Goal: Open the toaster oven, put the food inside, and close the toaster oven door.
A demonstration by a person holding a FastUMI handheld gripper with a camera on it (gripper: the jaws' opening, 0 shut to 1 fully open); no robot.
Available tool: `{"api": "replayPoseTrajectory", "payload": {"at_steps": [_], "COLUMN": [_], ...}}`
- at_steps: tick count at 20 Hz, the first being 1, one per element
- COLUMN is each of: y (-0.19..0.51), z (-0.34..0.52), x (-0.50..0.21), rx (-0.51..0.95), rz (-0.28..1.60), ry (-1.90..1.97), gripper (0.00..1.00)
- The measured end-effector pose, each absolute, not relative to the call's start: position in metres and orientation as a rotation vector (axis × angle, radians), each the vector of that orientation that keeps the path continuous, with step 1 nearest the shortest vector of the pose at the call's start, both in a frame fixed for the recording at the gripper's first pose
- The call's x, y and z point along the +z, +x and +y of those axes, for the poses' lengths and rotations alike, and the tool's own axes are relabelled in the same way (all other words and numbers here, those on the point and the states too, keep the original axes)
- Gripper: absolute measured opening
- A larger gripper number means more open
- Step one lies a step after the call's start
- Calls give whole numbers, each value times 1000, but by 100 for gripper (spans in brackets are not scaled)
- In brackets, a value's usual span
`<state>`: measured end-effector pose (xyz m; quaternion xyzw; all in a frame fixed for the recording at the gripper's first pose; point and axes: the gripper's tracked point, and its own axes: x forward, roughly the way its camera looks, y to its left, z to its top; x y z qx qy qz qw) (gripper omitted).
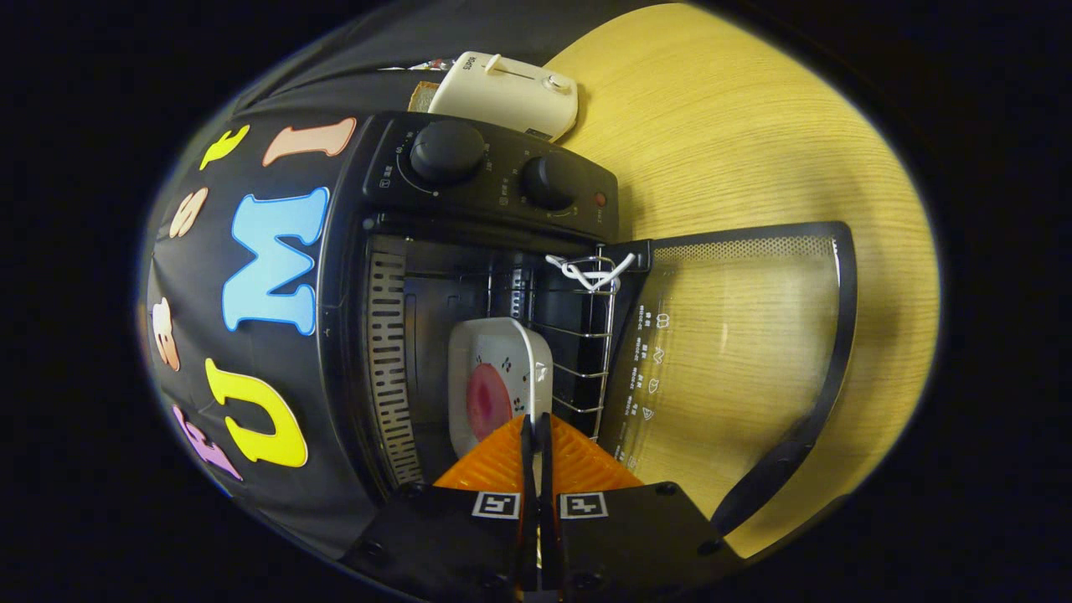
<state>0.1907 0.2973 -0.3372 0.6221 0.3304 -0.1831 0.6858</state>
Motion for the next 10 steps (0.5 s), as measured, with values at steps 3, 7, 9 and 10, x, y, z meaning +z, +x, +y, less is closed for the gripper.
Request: {"api": "replayPoseTrajectory", "payload": {"at_steps": [3, 7, 9, 10], "y": [188, 173, 159, 152], "z": [306, 321, 326, 325], "x": [-329, -313, -309, -306], "rx": [-351, -220, -174, -148], "rz": [754, 780, 820, 836], "ry": [1348, 1241, 1189, 1137], "gripper": [9, 77, 94, 95]}}
